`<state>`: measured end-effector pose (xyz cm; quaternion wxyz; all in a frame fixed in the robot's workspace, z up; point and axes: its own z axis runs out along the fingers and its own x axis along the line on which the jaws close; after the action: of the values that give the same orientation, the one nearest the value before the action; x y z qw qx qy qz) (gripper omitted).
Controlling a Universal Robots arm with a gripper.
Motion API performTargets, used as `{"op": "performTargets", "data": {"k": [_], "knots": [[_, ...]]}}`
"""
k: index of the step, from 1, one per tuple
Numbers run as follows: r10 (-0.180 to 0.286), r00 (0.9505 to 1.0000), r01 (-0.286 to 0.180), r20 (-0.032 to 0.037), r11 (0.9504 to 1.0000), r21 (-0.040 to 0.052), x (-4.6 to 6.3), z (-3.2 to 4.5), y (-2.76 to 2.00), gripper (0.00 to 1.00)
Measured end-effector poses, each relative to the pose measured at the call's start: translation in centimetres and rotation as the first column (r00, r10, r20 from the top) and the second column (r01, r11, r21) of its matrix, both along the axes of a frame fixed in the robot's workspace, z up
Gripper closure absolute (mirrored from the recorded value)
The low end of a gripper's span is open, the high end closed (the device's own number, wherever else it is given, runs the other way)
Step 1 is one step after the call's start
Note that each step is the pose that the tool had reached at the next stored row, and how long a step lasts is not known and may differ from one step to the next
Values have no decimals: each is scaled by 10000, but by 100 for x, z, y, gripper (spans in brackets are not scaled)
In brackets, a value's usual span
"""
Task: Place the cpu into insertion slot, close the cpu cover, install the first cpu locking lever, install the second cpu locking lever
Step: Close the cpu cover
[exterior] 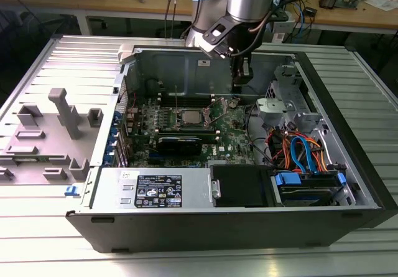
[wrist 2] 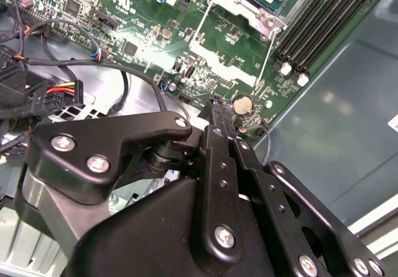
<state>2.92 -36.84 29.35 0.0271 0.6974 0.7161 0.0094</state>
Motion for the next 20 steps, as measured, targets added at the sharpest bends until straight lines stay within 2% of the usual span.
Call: {"op": "performTargets", "data": {"k": [13,20], "knots": [[0,10000,0,-1,10000,-1,1,-9,0,89],[0,10000,0,-1,10000,-1,66,-11,0,89]]}}
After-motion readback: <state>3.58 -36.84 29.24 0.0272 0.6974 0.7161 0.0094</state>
